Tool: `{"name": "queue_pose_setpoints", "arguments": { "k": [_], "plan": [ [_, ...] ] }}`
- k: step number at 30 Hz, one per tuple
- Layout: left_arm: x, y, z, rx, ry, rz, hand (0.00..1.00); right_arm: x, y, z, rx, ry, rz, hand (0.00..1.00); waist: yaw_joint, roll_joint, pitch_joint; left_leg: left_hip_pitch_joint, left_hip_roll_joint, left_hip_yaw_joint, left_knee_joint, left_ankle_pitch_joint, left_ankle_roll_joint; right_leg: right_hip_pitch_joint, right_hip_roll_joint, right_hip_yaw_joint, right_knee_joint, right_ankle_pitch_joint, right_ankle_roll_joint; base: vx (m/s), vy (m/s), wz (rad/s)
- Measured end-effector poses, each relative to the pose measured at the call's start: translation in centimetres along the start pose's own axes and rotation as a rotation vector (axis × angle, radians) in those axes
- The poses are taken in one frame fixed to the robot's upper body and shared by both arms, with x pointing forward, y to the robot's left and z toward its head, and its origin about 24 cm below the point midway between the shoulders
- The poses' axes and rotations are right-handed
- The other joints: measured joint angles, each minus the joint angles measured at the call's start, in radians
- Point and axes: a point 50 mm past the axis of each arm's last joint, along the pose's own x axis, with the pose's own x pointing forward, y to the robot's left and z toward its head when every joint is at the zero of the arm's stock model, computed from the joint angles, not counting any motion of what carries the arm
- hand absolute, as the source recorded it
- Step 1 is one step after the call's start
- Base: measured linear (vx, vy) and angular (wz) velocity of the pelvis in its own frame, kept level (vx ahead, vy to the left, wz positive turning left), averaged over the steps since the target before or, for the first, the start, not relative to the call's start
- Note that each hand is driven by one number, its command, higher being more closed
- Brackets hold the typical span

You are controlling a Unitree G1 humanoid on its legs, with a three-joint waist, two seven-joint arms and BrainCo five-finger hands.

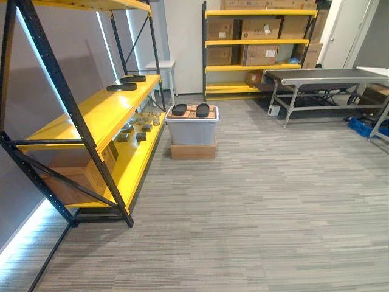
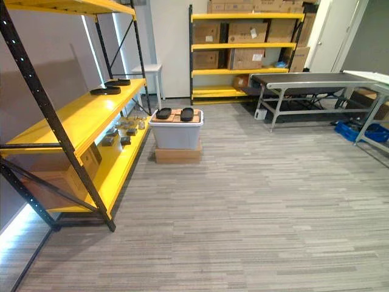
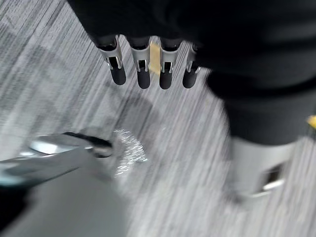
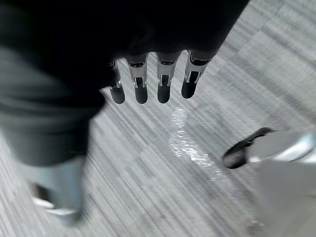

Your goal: Walk over and take plastic housings, then place them on the shelf

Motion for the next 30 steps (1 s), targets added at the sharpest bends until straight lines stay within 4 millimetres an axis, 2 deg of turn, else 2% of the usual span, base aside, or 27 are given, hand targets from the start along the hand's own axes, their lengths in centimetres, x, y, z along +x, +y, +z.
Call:
{"name": "queue_pose_setpoints", "arguments": {
  "k": [6, 10, 18, 28, 30],
  "plan": [
    [0.3, 2.3, 4.6, -0.04, -0.146, 0.064, 0.0, 0.5, -0.2, 4.7, 0.006, -0.136, 0.0, 0.0, 0.001, 0.019, 0.017, 0.038, 0.005, 0.004, -0.023, -0.01, -0.016, 0.058, 0.006, -0.007, -0.055, 0.004, 0.002, 0.1, -0.014, -0.02],
    [0.3, 2.4, 5.0, -0.072, -0.169, 0.056, 0.0, 0.5, -0.6, 6.5, 0.0, -0.178, 0.001, 0.0, 0.0, 0.021, 0.03, 0.054, 0.006, 0.003, -0.027, -0.016, -0.025, 0.08, 0.006, -0.012, -0.067, -0.001, 0.016, 0.06, -0.006, 0.01],
    [0.3, 0.6, 3.4, -0.141, -0.137, 0.031, 0.0, 0.5, -0.9, 5.7, 0.078, -0.159, -0.002, 0.0, 0.0, 0.023, 0.036, 0.069, 0.006, -0.005, -0.028, -0.022, -0.035, 0.1, 0.003, -0.039, -0.066, -0.016, 0.04, 0.01, -0.006, 0.06],
    [0.3, -1.0, 2.6, -0.042, -0.113, -0.009, 0.0, 0.5, 0.8, 3.6, 0.13, -0.101, 0.034, 0.0, 0.004, 0.022, 0.041, 0.065, 0.007, -0.002, -0.034, -0.022, -0.034, 0.087, 0.004, -0.039, -0.064, -0.018, 0.043, -0.04, -0.003, 0.0],
    [0.3, -1.0, 2.6, -0.042, -0.115, -0.005, 0.0, 0.5, 1.2, 3.2, 0.1, -0.091, 0.043, 0.0, 0.009, 0.015, 0.052, 0.064, 0.007, 0.004, -0.035, -0.023, -0.033, 0.082, 0.004, -0.035, -0.064, -0.017, 0.041, -0.06, 0.004, -0.06]
  ]
}}
